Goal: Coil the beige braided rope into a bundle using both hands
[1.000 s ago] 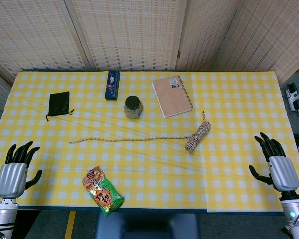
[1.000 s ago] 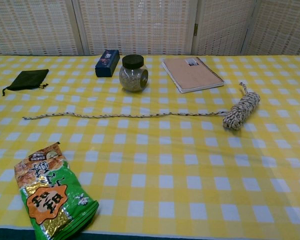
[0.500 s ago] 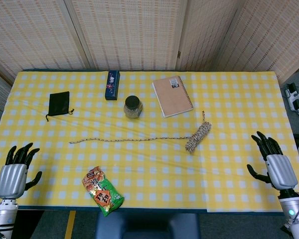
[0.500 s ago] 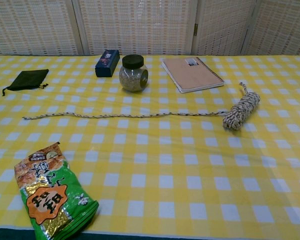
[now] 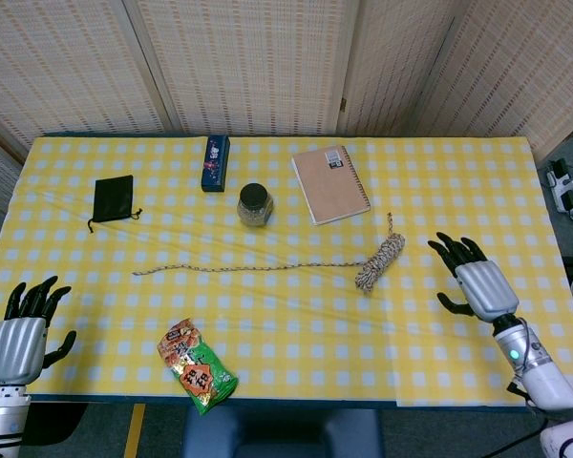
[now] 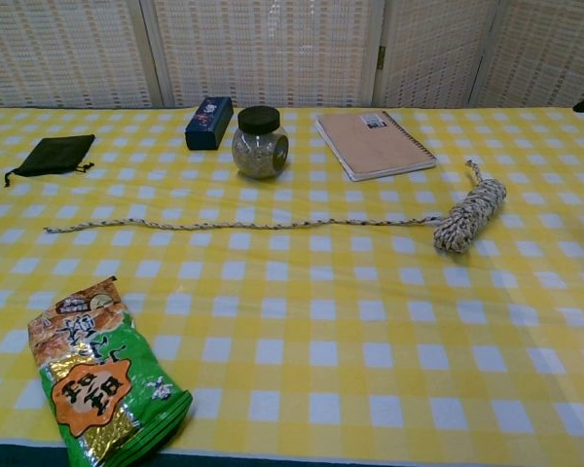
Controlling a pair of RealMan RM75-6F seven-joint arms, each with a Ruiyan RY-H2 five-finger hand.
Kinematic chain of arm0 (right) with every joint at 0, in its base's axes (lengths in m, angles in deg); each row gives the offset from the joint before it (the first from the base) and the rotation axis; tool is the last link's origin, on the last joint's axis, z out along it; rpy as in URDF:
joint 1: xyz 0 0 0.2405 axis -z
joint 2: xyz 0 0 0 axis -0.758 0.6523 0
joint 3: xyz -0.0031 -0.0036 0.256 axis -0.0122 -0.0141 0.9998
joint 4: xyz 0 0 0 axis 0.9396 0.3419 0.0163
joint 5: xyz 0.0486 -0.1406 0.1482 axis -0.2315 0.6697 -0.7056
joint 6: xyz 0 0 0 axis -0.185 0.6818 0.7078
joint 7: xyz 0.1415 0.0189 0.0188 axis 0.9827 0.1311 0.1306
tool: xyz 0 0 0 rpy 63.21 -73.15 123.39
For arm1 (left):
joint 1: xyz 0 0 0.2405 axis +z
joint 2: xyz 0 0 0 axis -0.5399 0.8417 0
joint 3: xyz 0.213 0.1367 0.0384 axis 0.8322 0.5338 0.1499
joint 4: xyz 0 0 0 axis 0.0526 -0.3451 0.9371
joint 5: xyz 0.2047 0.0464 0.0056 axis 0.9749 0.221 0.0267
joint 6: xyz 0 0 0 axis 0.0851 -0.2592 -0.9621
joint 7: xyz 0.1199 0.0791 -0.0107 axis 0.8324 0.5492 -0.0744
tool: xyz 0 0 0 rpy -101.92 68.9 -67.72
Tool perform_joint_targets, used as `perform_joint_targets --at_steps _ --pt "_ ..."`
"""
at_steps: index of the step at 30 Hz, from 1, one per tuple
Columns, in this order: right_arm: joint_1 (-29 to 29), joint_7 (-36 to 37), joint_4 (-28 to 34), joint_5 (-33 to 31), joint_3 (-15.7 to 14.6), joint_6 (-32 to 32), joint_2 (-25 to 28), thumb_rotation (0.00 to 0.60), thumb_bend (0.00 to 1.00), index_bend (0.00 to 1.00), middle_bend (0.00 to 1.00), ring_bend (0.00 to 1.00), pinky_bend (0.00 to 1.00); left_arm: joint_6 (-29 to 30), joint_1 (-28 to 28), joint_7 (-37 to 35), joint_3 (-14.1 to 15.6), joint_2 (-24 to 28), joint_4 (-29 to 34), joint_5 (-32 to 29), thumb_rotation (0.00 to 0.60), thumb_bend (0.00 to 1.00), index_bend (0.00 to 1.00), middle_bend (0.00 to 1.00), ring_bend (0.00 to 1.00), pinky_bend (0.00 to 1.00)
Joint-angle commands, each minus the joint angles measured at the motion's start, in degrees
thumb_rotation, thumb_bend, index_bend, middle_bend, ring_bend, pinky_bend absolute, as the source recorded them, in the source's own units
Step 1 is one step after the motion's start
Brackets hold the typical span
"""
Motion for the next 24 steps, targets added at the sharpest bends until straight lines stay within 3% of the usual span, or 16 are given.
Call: perform_joint_targets --at_steps 1,14,24 --pt "-6.3 -2.1 -7.4 -2.4 1.8 6.8 -4.9 0.600 0.38 0.00 0.05 0.10 0.00 0.0 0.0 0.1 0.0 0.1 0.2 0.0 0.600 0.35 0.23 0.13 0.16 0.08" --pt "-15.7 -6.1 -26.2 -2.3 0.6 15.1 -17.1 0.600 0.38 0.05 0.11 0.10 0.00 -0.5 0.2 0.5 -0.2 0.2 0.4 -1.3 0.600 0.35 0.23 0.13 0.16 0.08" --pt "-17.7 -2.5 -33.7 0.8 -1.4 13.6 -22.8 0.600 0.38 0.20 0.20 0.16 0.00 -0.7 0.3 -0.1 -0.6 0.2 -0.1 -2.2 0.600 0.35 0.23 0.13 0.16 0.08"
